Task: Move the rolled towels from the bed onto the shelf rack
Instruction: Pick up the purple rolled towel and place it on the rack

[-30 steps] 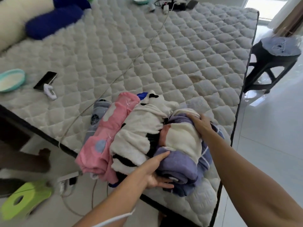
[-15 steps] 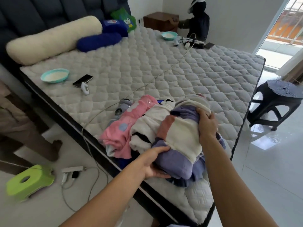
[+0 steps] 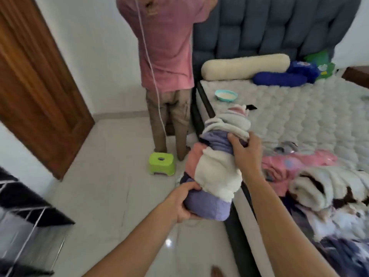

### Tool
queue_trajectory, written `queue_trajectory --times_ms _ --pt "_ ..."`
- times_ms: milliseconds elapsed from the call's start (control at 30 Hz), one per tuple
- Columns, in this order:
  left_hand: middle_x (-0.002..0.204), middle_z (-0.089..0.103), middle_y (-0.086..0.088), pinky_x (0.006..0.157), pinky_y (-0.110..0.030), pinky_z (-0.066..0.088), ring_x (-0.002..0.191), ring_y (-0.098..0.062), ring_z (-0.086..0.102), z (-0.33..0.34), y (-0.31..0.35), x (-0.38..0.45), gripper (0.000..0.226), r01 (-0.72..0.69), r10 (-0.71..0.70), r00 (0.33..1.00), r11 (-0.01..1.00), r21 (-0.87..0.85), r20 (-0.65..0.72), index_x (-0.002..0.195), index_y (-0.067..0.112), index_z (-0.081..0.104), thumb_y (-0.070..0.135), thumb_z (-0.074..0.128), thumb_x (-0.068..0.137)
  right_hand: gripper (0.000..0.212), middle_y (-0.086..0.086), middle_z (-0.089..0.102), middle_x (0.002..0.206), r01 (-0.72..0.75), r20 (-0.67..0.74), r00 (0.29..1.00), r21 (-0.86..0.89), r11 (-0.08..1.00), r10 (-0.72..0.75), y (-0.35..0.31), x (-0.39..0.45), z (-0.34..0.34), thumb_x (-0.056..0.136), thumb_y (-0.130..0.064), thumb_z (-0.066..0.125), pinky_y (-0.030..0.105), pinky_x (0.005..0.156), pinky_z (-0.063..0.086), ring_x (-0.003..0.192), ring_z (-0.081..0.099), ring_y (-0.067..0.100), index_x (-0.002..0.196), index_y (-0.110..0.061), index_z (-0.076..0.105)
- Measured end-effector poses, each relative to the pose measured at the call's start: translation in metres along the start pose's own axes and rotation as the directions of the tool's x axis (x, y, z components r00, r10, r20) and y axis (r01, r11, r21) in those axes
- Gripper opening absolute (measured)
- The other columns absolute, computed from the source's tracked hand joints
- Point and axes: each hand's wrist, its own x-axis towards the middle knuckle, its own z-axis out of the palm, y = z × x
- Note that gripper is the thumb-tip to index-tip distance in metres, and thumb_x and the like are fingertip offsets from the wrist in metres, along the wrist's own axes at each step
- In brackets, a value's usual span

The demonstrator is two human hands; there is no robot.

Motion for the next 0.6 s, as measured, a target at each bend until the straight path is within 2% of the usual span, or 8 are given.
queue_trajectory --times_ms 67,133,200,267,333,433,533,600 --pt "0.094 0.066 -0.010 0.096 -0.052 0.045 0.086 -0.029 0.059 -0.041 0.009 -0.015 0.007 -0.055 0.047 0.996 0.992 -0.110 -0.080 0.088 0.015 0.061 0.013 0.055 0.085 0.048 0.015 0.061 0.103 0.098 0.129 0.987 0.004 0.995 -0.098 -0.023 -0.013 0.051 0.075 -0.051 0.062 0.042 0.085 0.050 0.098 0.059 0.028 0.100 -0.011 0.057" --pt "0.093 0.065 -0.008 0.091 -0.050 0.046 0.084 -0.027 0.059 -0.077 0.018 -0.027 0.007 -0.130 0.099 0.983 0.969 -0.210 -0.153 0.087 0.015 0.061 0.012 0.054 0.087 0.043 0.014 0.060 0.106 0.202 0.248 0.948 0.012 0.979 -0.199 -0.047 -0.023 0.100 0.079 -0.041 0.068 0.033 0.084 0.046 0.100 0.057 0.025 0.103 -0.007 0.057" --pt "0.094 0.066 -0.008 0.086 -0.048 0.047 0.082 -0.027 0.060 -0.113 0.028 -0.036 0.008 -0.199 0.133 0.963 0.937 -0.286 -0.234 0.086 0.014 0.061 0.013 0.053 0.087 0.038 0.014 0.057 0.107 0.289 0.352 0.892 0.039 0.956 -0.284 -0.072 -0.031 0.149 0.082 -0.030 0.070 0.024 0.080 0.038 0.099 0.052 0.021 0.105 -0.004 0.057" --pt "0.105 0.066 -0.008 0.089 -0.048 0.048 0.090 -0.028 0.061 -0.151 0.040 -0.039 0.008 -0.249 0.150 0.941 0.914 -0.320 -0.304 0.089 0.015 0.061 0.014 0.054 0.087 0.028 0.013 0.054 0.101 0.371 0.437 0.819 0.091 0.924 -0.372 -0.095 -0.039 0.199 0.082 -0.022 0.071 0.018 0.075 0.031 0.094 0.047 0.018 0.097 -0.003 0.056" --pt "0.116 0.063 -0.008 0.097 -0.049 0.046 0.104 -0.030 0.059 -0.190 0.053 -0.039 0.011 -0.289 0.159 0.917 0.896 -0.338 -0.365 0.095 0.017 0.061 0.015 0.054 0.087 0.021 0.009 0.052 0.093 0.415 0.517 0.735 0.169 0.894 -0.438 -0.116 -0.048 0.250 0.080 -0.018 0.072 0.017 0.071 0.028 0.089 0.046 0.016 0.084 -0.010 0.053" --pt "0.123 0.063 -0.006 0.098 -0.048 0.048 0.111 -0.029 0.059 -0.243 0.072 -0.038 0.015 -0.377 0.149 0.856 0.835 -0.402 -0.494 0.096 0.019 0.061 0.012 0.053 0.085 0.024 0.005 0.049 0.086 0.483 0.622 0.564 0.286 0.827 -0.544 -0.140 -0.065 0.325 0.077 -0.012 0.073 0.015 0.064 0.028 0.083 0.045 0.017 0.074 -0.008 0.049" --pt "0.123 0.065 -0.005 0.091 -0.045 0.053 0.112 -0.027 0.062 -0.285 0.094 -0.042 0.020 -0.460 0.133 0.803 0.757 -0.464 -0.581 0.103 0.021 0.062 0.014 0.054 0.086 0.024 0.005 0.053 0.092 0.483 0.703 0.385 0.398 0.780 -0.598 -0.165 -0.078 0.393 0.077 -0.012 0.073 0.006 0.067 0.032 0.083 0.048 0.016 0.074 -0.010 0.049" --pt "0.111 0.068 -0.003 0.077 -0.041 0.056 0.098 -0.024 0.064 -0.309 0.109 -0.048 0.021 -0.532 0.155 0.768 0.695 -0.484 -0.622 0.105 0.019 0.064 0.016 0.056 0.086 0.023 0.009 0.056 0.106 0.476 0.714 0.298 0.465 0.747 -0.634 -0.187 -0.084 0.429 0.079 -0.015 0.072 0.012 0.074 0.034 0.092 0.051 0.017 0.080 -0.014 0.050"
